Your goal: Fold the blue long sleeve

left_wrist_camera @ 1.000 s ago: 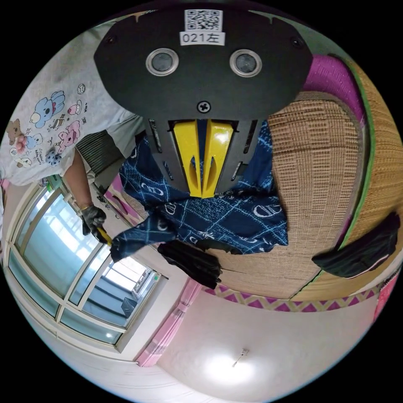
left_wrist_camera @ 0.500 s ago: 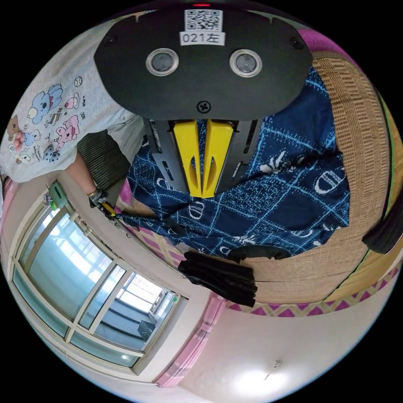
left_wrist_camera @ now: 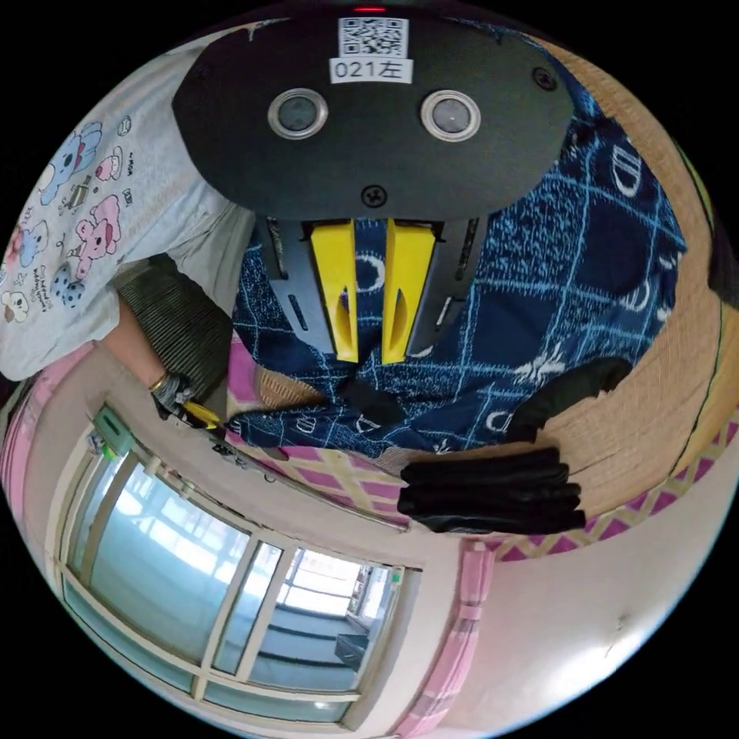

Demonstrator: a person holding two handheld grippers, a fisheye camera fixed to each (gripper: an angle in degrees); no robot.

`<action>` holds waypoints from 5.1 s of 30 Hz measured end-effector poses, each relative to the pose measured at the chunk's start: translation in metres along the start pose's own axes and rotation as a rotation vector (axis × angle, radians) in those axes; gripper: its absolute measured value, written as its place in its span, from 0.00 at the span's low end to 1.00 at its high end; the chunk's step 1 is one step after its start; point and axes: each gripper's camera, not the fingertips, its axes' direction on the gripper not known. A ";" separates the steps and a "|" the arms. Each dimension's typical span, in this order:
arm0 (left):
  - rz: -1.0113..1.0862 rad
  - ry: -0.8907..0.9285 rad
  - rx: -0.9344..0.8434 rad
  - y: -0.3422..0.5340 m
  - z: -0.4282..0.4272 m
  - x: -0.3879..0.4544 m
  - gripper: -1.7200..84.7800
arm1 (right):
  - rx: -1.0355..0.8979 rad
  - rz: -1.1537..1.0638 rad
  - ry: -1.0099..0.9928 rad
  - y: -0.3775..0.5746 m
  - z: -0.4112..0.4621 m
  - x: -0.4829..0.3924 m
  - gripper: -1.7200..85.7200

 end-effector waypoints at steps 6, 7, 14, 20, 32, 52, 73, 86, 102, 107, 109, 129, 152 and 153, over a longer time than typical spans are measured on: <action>0.209 -0.095 -0.172 -0.051 0.038 0.025 0.12 | -0.111 -0.130 -0.055 0.022 0.012 -0.031 0.09; 0.233 -0.119 -0.204 -0.058 0.041 0.026 0.12 | -0.132 -0.145 -0.069 0.027 0.016 -0.035 0.09; -0.017 -0.017 -0.007 -0.082 -0.070 -0.041 0.02 | -0.243 -0.176 -0.174 0.048 0.038 -0.052 0.07; -0.300 0.079 0.480 -0.029 -0.341 -0.174 0.01 | -0.282 -0.230 -0.217 0.062 0.061 -0.081 0.05; -1.083 -0.458 0.844 0.359 -0.763 -0.352 0.01 | -0.464 -0.212 -0.326 0.126 0.151 -0.127 0.04; -1.302 -0.374 1.109 0.480 -0.936 -0.422 0.06 | -0.603 -0.260 -0.376 0.192 0.205 -0.182 0.02; -1.394 -0.316 1.062 0.506 -0.879 -0.449 0.05 | -0.657 -0.262 -0.372 0.232 0.227 -0.194 0.02; -0.914 -0.356 0.939 0.279 -0.789 -0.385 0.01 | -0.649 -0.474 -0.160 0.243 0.203 -0.185 0.01; -0.292 -0.180 0.167 -0.095 -0.117 -0.174 0.01 | -0.562 -0.603 -0.115 0.224 0.133 -0.155 0.01; -0.281 -0.143 0.041 -0.075 0.032 -0.150 0.01 | -0.562 -0.556 -0.096 0.218 0.119 -0.129 0.01; -0.243 -0.142 0.054 -0.076 0.064 -0.128 0.01 | -0.558 -0.555 -0.079 0.216 0.116 -0.124 0.01; -0.135 0.217 -0.121 0.008 0.315 -0.095 0.09 | -0.375 -0.448 -0.021 0.142 0.077 -0.097 0.08; -0.276 0.239 0.091 0.117 0.176 -0.156 0.01 | 0.026 0.122 0.124 0.035 0.062 -0.032 0.05; -0.280 0.238 0.101 0.122 0.164 -0.161 0.01 | 0.025 0.106 0.112 0.036 0.065 -0.038 0.05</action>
